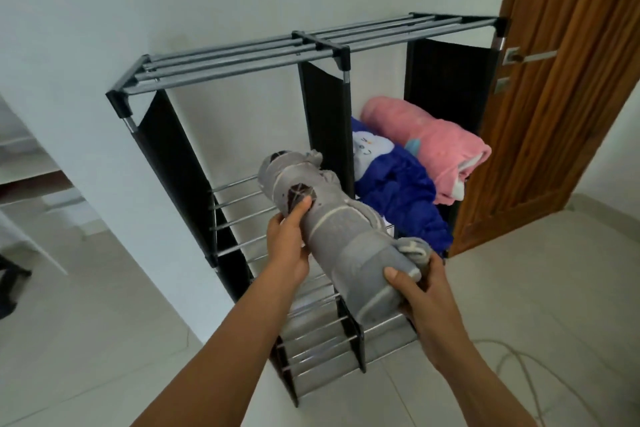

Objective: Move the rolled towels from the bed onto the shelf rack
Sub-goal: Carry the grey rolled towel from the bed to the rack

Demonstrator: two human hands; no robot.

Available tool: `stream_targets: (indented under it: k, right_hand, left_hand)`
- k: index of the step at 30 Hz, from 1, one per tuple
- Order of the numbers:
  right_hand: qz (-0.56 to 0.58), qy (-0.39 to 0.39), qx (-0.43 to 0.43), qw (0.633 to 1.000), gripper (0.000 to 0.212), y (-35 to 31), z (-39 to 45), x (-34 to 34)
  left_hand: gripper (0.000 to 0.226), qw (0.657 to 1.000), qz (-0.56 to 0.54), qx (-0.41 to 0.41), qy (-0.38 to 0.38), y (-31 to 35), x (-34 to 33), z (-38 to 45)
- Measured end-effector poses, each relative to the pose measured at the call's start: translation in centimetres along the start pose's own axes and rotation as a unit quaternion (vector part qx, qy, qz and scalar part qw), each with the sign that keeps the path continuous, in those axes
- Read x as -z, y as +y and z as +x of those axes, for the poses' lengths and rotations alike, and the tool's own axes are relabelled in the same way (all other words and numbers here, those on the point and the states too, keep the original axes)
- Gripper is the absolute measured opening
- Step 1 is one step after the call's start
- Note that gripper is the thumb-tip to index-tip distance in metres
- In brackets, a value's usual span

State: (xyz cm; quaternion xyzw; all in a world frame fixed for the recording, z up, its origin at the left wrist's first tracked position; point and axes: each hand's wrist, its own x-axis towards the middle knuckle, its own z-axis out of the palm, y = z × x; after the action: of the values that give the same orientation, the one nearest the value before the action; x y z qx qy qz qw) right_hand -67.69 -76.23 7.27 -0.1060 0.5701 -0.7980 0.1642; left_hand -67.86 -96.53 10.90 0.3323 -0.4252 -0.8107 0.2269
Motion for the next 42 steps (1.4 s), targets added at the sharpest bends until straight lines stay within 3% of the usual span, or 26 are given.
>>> stream_targets:
  k: [2,8,12,15,17,21,24,30,42]
  right_hand:
    - [0.003,0.002,-0.010,1.000,0.051,0.5,1.9,-2.3]
    - [-0.003,0.045,-0.029,0.999,0.061,1.9,7.1,-6.1]
    - [0.003,0.056,-0.047,0.997,0.078,3.3,8.7,-7.3]
    - [-0.004,0.054,-0.046,0.997,0.049,3.6,9.5,-8.5]
    - [-0.012,0.070,-0.035,0.997,0.038,3.6,10.0,-9.0]
    - [-0.028,0.103,-0.016,0.994,0.039,3.3,11.0,-9.7]
    - [-0.060,0.117,-0.003,0.991,0.041,3.1,11.3,-10.2]
    - [-0.105,0.119,0.017,0.987,0.066,2.4,11.6,-11.2]
    - [-0.131,0.163,0.006,0.978,0.062,2.5,12.9,-11.4]
  left_hand:
    - [0.067,1.000,0.009,0.008,0.019,1.2,-0.2,3.2]
    - [0.068,1.000,0.008,0.007,0.029,3.6,-0.8,10.7]
    - [0.066,1.000,0.015,-0.009,0.016,4.6,-1.7,14.0]
    - [0.063,0.999,0.039,-0.010,0.016,4.6,-2.3,15.7]
    - [0.060,0.996,0.091,-0.021,0.007,4.1,-2.5,16.3]
    - [0.073,0.988,0.151,-0.006,-0.028,3.5,-2.2,15.7]
    - [0.087,0.987,0.143,0.044,-0.055,4.5,-2.1,15.7]
    - [0.084,0.987,0.125,0.072,-0.065,6.0,-1.5,15.6]
    - [0.081,0.990,0.122,0.038,-0.063,6.3,-2.5,16.8]
